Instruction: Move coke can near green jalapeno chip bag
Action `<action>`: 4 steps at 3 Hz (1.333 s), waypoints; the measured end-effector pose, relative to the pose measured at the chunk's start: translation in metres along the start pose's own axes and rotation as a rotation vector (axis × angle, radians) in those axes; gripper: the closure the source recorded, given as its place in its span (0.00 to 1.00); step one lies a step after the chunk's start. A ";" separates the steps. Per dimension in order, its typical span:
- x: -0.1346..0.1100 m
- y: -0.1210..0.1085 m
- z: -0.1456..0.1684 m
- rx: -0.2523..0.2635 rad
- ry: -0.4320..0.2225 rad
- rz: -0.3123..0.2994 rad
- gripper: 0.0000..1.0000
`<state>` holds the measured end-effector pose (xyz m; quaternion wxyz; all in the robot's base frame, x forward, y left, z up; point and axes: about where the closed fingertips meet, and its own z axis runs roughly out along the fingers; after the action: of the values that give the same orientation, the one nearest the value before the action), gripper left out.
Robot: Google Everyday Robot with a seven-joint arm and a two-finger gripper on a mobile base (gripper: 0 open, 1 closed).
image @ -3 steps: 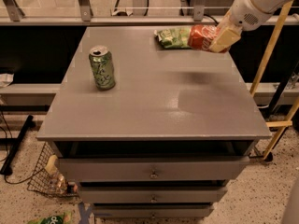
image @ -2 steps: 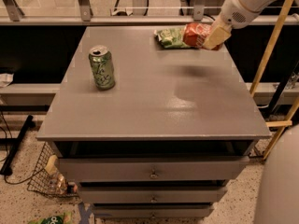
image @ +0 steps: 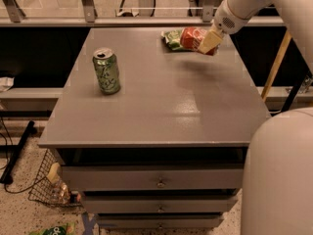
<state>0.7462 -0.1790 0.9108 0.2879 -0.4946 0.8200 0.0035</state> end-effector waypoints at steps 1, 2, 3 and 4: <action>-0.006 -0.007 0.017 0.005 0.007 0.038 1.00; -0.005 -0.014 0.037 0.000 0.026 0.076 1.00; -0.005 -0.013 0.041 -0.004 0.028 0.076 0.82; -0.005 -0.012 0.046 -0.010 0.031 0.076 0.59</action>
Offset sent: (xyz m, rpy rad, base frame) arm 0.0518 0.0038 -0.0317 0.0180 0.0569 -0.1167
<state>0.7787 -0.1677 0.8781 0.2725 -0.4647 0.8424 0.0109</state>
